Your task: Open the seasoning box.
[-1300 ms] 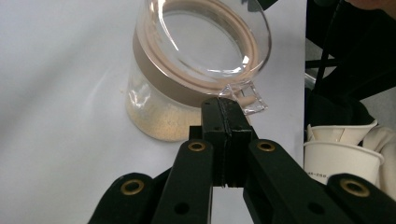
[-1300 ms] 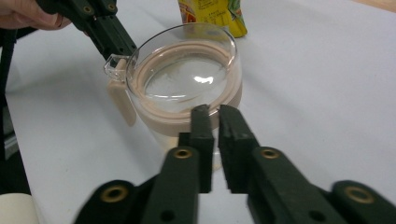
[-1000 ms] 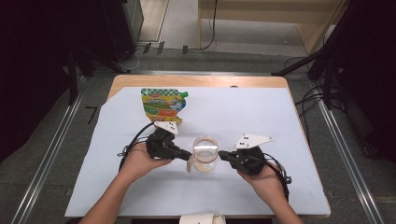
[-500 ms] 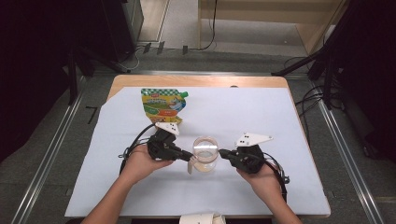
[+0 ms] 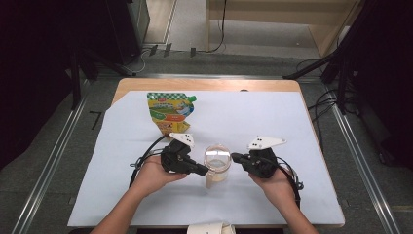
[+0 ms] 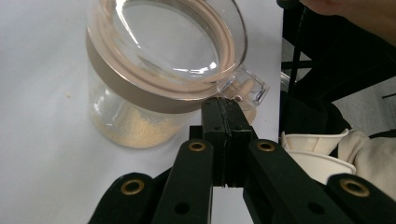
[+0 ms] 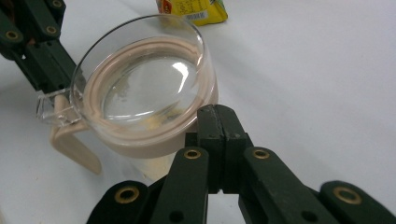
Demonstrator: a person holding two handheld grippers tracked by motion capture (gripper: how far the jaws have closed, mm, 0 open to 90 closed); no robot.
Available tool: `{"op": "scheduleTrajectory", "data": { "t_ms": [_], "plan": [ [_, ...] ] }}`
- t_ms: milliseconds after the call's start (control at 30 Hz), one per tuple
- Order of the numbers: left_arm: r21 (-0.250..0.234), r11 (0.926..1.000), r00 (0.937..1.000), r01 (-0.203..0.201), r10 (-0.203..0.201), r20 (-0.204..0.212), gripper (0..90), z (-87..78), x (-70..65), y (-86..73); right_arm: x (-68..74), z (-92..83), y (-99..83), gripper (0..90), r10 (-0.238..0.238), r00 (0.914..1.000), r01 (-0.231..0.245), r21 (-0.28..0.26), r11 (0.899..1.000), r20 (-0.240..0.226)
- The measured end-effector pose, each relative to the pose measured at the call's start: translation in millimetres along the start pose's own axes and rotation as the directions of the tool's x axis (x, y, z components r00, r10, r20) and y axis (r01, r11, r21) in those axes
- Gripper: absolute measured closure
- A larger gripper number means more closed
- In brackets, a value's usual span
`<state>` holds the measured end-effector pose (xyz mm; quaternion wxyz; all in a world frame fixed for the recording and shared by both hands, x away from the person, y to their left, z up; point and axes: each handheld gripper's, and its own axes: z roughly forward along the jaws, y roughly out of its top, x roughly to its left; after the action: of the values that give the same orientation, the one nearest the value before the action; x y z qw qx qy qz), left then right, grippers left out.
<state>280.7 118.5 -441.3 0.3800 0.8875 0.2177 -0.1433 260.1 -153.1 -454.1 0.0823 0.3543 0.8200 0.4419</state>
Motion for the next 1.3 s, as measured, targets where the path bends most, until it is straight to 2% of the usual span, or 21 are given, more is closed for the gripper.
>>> {"op": "scheduleTrajectory", "data": {
  "t_ms": [67, 100, 167, 233, 300, 333, 367, 467, 533, 600, 633, 667, 800, 833, 867, 900, 933, 967, 1100, 1267, 1300],
  "plan": [
    [0.006, 1.0, 0.9999, -0.007, 0.007, 0.008, 90.0, 1.1, -0.9, 0.5, -0.4, 0.1, 0.5, 90.0, -0.003, 1.0, 0.003, 0.002, 1.0, 0.001],
    [0.007, 0.9998, 0.9993, -0.016, 0.016, 0.034, 90.0, 6.8, -4.0, 1.3, -0.7, -0.1, 0.7, 90.0, -0.01, 0.9999, 0.01, 0.003, 1.0, 0.005],
    [0.004, 0.9997, 0.9987, -0.022, 0.022, 0.046, 90.0, 9.5, -6.2, 2.0, -1.0, -0.5, 0.6, 90.0, -0.009, 1.0, 0.009, 0.003, 1.0, 0.004],
    [0.021, 0.9987, 0.9971, -0.046, 0.045, 0.061, 89.8, 15.1, -10.9, 5.2, -0.7, -4.0, 0.2, 90.0, -0.006, 1.0, 0.006, 0.0, 1.0, 0.002],
    [0.026, 0.9986, 0.997, -0.046, 0.044, 0.064, 88.6, 15.2, -10.9, 5.1, -0.1, -6.2, 0.0, 90.0, -0.003, 1.0, 0.003, -0.003, 1.0, 0.003],
    [0.031, 0.9984, 0.9968, -0.047, 0.044, 0.067, 89.5, 14.6, -10.5, 4.7, 1.4, -11.5, 0.3, 90.0, 0.036, 0.9994, -0.036, 0.007, 0.999, 0.003],
    [0.044, 0.9971, 0.9963, -0.062, 0.059, 0.062, 89.8, 10.8, -10.5, 3.9, 2.4, -14.6, -0.2, 89.4, 0.044, 0.999, -0.044, 0.003, 0.999, 0.002],
    [0.029, 0.998, 0.9968, -0.056, 0.054, 0.059, 89.2, 4.1, -9.5, 3.2, 5.7, -21.5, -1.3, 89.4, 0.031, 0.9995, -0.031, -0.016, 0.999, -0.001],
    [-0.008, 0.9975, 0.9971, -0.07, 0.07, 0.028, 89.1, -10.1, -9.1, 2.8, 12.1, -31.0, -3.0, 90.0, 0.025, 0.9995, -0.025, -0.022, 0.999, -0.018],
    [-0.023, 0.9976, 0.9976, -0.066, 0.067, 0.021, 88.1, -14.5, -8.4, 2.2, 15.1, -33.8, -4.2, 90.0, 0.023, 0.9993, -0.024, -0.022, 0.999, -0.029],
    [-0.047, 0.9976, 0.9986, -0.05, 0.051, 0.015, 87.6, -20.8, -3.9, 0.1, 21.7, -37.8, -7.1, 90.0, 0.003, 0.9992, -0.004, -0.015, 1.0, -0.039],
    [-0.047, 0.9976, 0.9986, -0.05, 0.051, 0.015, 86.7, -20.8, -3.9, 0.1, 21.7, -37.8, -7.1, 90.0, 0.003, 0.9992, -0.004, -0.015, 1.0, -0.039],
    [-0.055, 0.9984, 0.9998, -0.017, 0.017, -0.01, 82.9, -25.9, 5.2, -3.3, 36.7, -38.6, -14.3, 90.0, -0.038, 0.9972, 0.039, 0.015, 0.999, -0.064],
    [-0.064, 0.9978, 0.9995, -0.016, 0.014, -0.03, 78.5, -27.6, 7.2, -4.2, 44.7, -37.8, -18.5, 90.0, -0.05, 0.9955, 0.053, 0.035, 0.998, -0.08],
    [-0.064, 0.9978, 0.9995, -0.016, 0.014, -0.03, 74.6, -27.6, 7.2, -4.2, 44.7, -37.8, -18.5, 90.0, -0.05, 0.9955, 0.053, 0.035, 0.998, -0.08],
    [-0.086, 0.9961, 0.998, -0.016, 0.011, -0.062, 69.3, -29.1, 9.5, -5.1, 52.3, -36.7, -22.8, 90.0, -0.064, 0.993, 0.068, 0.045, 0.997, -0.099],
    [-0.086, 0.9961, 0.998, -0.016, 0.011, -0.062, 65.9, -29.1, 9.5, -5.1, 52.3, -36.7, -22.8, 90.0, -0.064, 0.993, 0.068, 0.045, 0.997, -0.099],
    [-0.102, 0.9947, 0.997, -0.015, 0.007, -0.076, 65.0, -32.5, 13.4, -6.2, 59.4, -34.8, -26.9, 90.0, -0.079, 0.9902, 0.086, 0.055, 0.995, -0.115],
    [-0.142, 0.9898, 0.997, -0.009, -0.002, -0.077, 60.9, -38.3, 19.2, -7.9, 73.7, -26.7, -31.7, 90.0, -0.091, 0.9856, 0.102, 0.073, 0.992, -0.143],
    [-0.143, 0.9896, 0.996, -0.01, -0.003, -0.089, 53.0, -38.1, 21.4, -8.5, 85.3, -12.7, -34.4, 90.0, -0.104, 0.9799, 0.12, 0.086, 0.989, -0.17],
    [-0.143, 0.9897, 0.9944, -0.002, -0.013, -0.105, 50.0, -36.5, 22.9, -8.4, 89.8, -5.2, -34.7, 90.0, -0.113, 0.9767, 0.13, 0.085, 0.988, -0.182]
  ]
}}
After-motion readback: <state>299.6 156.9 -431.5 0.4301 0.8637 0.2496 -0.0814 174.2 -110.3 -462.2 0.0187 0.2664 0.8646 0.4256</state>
